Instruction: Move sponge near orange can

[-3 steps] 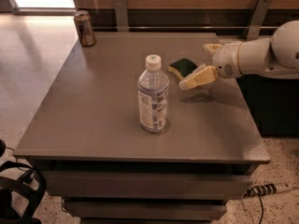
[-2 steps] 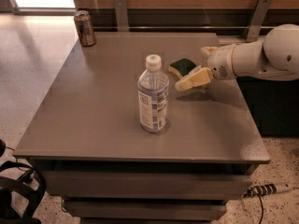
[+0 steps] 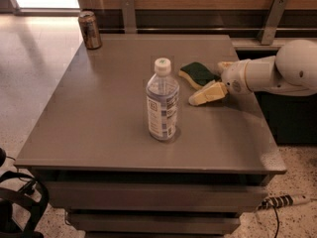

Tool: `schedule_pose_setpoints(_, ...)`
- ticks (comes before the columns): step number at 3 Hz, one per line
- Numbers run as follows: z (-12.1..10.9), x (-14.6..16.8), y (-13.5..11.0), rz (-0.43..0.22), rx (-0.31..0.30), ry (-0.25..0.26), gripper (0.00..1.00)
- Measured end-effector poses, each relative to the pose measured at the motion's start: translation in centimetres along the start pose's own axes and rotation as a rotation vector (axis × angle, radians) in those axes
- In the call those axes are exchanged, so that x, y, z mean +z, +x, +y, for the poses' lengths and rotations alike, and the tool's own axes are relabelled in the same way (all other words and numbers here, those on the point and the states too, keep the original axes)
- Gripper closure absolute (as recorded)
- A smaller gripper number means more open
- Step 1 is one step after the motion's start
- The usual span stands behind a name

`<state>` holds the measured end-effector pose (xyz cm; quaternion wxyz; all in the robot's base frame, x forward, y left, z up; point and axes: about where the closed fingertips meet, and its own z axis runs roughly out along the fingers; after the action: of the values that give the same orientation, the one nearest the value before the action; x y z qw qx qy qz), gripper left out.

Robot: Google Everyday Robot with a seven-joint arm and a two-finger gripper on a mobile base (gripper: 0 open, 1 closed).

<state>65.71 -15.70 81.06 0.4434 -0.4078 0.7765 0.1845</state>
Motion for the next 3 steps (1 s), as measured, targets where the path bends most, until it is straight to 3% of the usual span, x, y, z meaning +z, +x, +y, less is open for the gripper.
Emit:
schedule_pose_setpoints(1,0.19,0.30,-0.01,0.001,0.000,-0.005,0.24)
schedule_pose_setpoints(3,0.29,0.37,-0.23,0.001,-0.001,-0.009,0.85)
